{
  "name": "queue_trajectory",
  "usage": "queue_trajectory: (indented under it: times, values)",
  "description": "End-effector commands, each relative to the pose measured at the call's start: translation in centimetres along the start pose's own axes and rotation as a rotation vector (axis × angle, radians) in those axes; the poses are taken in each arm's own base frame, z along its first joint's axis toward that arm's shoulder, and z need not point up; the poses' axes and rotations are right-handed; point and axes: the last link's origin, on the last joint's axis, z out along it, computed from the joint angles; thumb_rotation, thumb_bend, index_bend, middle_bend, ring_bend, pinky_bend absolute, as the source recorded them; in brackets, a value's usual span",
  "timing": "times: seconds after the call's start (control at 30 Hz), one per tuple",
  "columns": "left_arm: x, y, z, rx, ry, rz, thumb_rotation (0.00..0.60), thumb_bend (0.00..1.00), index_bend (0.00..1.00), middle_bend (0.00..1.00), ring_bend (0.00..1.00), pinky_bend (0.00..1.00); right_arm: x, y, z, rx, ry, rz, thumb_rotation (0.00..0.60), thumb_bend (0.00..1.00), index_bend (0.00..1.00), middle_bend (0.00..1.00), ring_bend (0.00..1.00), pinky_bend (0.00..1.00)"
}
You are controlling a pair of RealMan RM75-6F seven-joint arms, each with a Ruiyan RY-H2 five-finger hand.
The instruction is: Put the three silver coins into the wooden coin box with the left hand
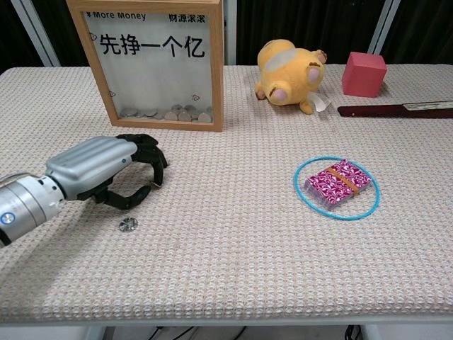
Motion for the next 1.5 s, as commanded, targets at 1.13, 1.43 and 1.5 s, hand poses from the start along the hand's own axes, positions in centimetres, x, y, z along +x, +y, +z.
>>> queue_trajectory:
  times: [1.13, 1.43, 1.5]
  values:
    - [-0.31, -0.09, 0.40, -0.035, 0.142, 0.037, 0.600, 0.32, 0.50, 0.26, 0.07, 0.13, -0.05, -0.06, -0.10, 0.001, -0.019, 0.006, 0.600, 0.31, 0.00, 0.00, 0.00, 0.00]
    - [-0.24, -0.25, 0.39, -0.031, 0.148, 0.028, 0.600, 0.34, 0.51, 0.26, 0.07, 0.13, -0.21, -0.02, -0.01, 0.001, -0.023, 0.005, 0.600, 0.31, 0.00, 0.00, 0.00, 0.00]
    - [-0.17, -0.31, 0.39, -0.031, 0.149, 0.027, 0.600, 0.34, 0.52, 0.27, 0.07, 0.13, -0.21, -0.03, -0.01, 0.002, -0.024, 0.005, 0.600, 0.31, 0.00, 0.00, 0.00, 0.00]
